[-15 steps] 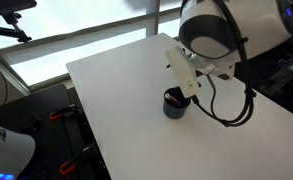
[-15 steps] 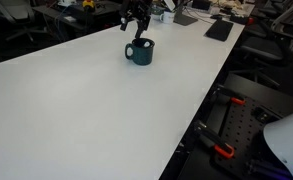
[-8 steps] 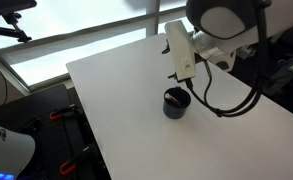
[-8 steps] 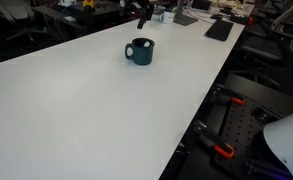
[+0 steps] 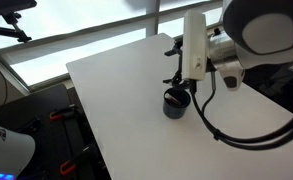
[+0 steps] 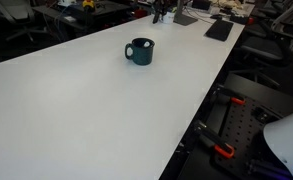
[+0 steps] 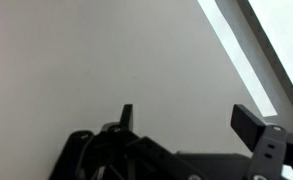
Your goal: Remove the marker from the cup and put it on the table
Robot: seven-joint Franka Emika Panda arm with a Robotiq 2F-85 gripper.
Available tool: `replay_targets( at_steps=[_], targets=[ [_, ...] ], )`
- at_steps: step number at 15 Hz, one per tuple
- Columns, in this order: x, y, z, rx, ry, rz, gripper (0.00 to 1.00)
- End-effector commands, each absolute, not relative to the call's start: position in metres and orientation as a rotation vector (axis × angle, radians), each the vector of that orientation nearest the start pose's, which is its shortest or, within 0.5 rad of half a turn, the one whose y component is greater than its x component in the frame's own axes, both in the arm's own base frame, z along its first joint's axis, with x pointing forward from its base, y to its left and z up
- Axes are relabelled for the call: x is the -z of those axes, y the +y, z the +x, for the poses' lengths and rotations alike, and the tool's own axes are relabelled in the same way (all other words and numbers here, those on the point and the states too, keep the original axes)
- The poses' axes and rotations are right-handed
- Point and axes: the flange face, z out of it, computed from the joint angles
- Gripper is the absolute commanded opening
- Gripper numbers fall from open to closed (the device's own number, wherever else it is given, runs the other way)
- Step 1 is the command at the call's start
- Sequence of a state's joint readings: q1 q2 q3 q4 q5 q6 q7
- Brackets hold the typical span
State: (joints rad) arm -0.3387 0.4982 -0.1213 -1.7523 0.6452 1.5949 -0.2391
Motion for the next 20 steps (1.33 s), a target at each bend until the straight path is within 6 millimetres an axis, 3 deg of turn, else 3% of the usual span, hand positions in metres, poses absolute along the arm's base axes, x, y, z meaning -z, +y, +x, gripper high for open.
replay_targets(
  at_steps=[1,8,11,16,18,20],
  targets=[
    [-0.244,-0.219,0.574,-0.538,0.651,-2.295,1.0],
    [-0.199,-0.219,0.592,-0.528,0.661,-2.424,1.0],
    [-0.192,-0.216,0.594,-0.544,0.643,-2.447,0.96],
    [-0.187,-0.213,0.598,-0.511,0.589,-2.501,0.99],
    [-0.187,-0.212,0.6,-0.504,0.584,-2.516,0.92],
    [-0.186,-0.21,0.6,-0.502,0.576,-2.523,0.75]
  ],
)
